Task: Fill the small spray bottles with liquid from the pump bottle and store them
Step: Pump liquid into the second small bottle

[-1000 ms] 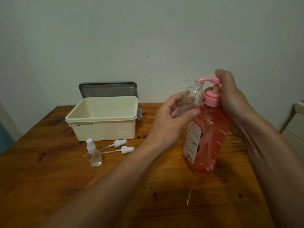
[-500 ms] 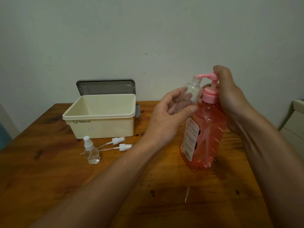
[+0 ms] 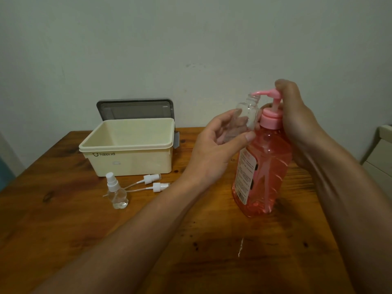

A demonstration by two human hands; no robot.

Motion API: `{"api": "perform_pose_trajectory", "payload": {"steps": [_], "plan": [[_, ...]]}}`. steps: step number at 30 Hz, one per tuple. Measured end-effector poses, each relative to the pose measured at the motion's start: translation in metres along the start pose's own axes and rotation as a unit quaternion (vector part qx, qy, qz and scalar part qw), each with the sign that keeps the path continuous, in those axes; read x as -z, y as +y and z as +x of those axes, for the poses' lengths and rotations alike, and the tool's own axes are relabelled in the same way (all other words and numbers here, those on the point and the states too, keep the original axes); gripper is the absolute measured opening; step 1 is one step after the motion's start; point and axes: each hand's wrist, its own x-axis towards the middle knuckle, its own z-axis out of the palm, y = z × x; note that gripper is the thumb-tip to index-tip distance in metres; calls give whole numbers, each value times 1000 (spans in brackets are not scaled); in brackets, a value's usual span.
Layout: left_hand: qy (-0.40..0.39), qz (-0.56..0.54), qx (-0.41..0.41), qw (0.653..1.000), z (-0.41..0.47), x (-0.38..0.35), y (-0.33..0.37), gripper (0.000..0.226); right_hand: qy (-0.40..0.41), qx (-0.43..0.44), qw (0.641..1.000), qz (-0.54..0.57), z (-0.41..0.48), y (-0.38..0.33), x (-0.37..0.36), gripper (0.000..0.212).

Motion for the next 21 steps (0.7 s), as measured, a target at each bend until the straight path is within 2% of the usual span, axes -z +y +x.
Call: {"api": "perform_pose_trajectory", "payload": {"steps": [4, 8, 12, 21], "plan": [[-3, 1, 4, 1000, -1, 0, -1, 53, -3, 4, 1000, -2, 1, -1, 1, 68], [-3, 7, 4, 1000, -2, 1, -2, 53, -7, 3, 1000, -13, 0, 1, 3, 55], [1, 4, -2, 1000, 0, 0, -1, 54, -5, 0, 1000, -1, 0, 2, 1, 61], [4, 8, -2, 1000, -1, 1, -4, 54, -12, 3, 1000, -22, 0, 1, 4, 61]]}}
